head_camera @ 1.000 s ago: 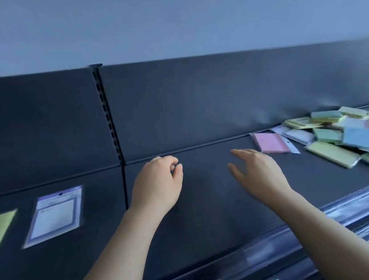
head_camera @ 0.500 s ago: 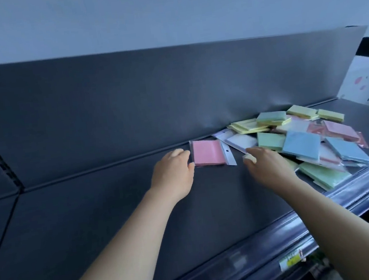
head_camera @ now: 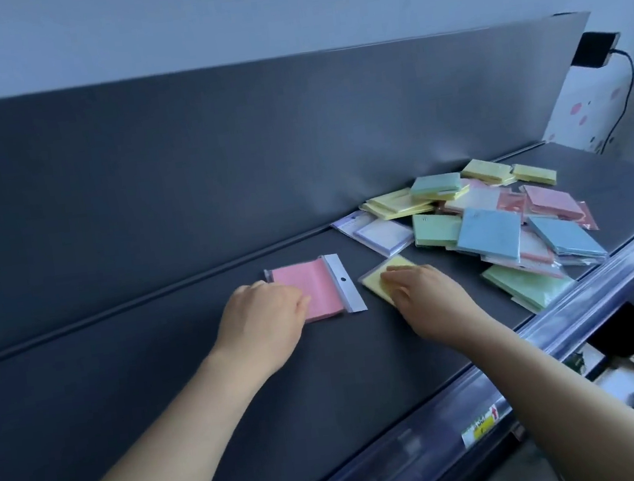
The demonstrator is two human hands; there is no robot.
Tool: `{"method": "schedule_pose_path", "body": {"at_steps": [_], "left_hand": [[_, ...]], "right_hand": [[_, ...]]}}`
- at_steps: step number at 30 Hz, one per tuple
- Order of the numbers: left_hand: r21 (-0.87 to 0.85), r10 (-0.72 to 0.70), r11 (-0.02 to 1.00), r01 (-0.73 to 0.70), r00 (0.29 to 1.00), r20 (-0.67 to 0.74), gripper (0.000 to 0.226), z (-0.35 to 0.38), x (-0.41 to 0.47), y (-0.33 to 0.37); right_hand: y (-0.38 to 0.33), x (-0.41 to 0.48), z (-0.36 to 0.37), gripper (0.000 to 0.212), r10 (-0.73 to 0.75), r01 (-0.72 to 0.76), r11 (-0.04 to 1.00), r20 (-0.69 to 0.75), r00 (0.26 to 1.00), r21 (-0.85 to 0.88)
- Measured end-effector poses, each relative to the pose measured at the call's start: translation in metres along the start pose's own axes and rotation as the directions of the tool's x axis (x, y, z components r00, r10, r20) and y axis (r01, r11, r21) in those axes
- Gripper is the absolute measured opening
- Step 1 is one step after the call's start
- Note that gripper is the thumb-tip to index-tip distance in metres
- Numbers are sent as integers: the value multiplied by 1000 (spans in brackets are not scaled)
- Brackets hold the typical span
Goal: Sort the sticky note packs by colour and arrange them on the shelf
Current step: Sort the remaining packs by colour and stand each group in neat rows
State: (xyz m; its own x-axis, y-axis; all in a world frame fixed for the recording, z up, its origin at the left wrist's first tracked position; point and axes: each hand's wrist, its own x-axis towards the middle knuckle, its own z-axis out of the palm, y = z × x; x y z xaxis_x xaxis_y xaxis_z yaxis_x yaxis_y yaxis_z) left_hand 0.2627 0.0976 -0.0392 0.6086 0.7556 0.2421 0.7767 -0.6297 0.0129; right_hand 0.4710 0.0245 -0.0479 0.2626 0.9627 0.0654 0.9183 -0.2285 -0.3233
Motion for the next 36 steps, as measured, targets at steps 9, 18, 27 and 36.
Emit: {"method": "schedule_pose_path", "body": {"at_steps": [9, 18, 27, 36], "left_hand": [[-188, -219, 923, 335, 862, 457, 98, -3, 41, -15], [-290, -459, 775, 561, 816, 350, 84, -21, -1, -17], [-732, -758, 428, 531, 652, 30, 11, -55, -100, -31], [-804, -939, 268, 530, 331, -95, 16, -85, -226, -64]], "right_hand": [[-4, -7, -13, 45, 235, -237, 971, 65, 970, 36], [-23, -7, -22, 64, 146, -143, 963, 3, 989, 229], [-78, -3, -23, 28, -123, 163, 790, -106, 987, 591], [-183, -41, 9, 21, -382, 267, 656, 6, 924, 706]]}}
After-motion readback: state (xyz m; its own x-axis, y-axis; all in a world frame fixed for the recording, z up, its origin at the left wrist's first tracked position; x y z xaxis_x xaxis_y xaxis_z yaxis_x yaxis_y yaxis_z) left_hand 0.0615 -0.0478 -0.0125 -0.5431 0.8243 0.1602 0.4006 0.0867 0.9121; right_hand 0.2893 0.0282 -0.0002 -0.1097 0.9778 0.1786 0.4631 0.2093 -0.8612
